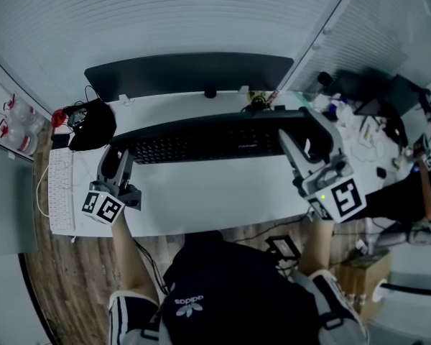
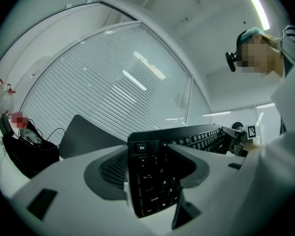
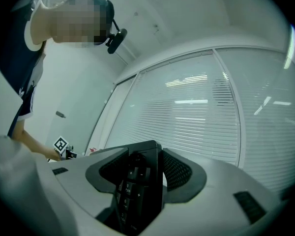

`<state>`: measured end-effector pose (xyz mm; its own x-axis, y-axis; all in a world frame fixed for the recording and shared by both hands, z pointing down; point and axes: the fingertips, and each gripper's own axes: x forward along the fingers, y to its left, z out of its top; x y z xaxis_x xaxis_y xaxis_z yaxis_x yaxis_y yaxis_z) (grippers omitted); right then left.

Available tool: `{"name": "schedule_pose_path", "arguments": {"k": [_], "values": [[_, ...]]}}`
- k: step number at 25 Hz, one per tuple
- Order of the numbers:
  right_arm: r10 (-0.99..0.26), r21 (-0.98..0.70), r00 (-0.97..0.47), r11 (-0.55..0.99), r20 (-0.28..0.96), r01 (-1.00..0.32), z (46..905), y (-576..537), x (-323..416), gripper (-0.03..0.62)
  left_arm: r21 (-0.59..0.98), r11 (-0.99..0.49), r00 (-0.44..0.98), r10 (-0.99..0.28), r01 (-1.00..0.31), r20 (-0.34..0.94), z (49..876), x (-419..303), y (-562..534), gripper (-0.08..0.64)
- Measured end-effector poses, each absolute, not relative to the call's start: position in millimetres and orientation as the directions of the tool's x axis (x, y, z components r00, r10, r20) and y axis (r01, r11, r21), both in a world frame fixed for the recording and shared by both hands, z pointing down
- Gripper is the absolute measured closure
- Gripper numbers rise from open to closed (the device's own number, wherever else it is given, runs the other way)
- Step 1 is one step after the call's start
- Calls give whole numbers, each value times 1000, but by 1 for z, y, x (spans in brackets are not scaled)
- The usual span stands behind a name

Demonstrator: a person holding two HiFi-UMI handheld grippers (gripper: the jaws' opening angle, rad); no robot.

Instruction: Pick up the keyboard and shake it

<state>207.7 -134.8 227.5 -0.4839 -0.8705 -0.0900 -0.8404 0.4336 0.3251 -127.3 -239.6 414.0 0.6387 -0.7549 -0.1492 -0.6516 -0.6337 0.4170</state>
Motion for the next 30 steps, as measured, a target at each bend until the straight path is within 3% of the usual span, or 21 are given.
{"name": "schedule_pose_path", "arguments": {"k": [30], "values": [[-896,265,-440,413,-53,-871,239,-143,215,390,411,-632,653,-750,-657,-109,414,-126,-247,328]]}}
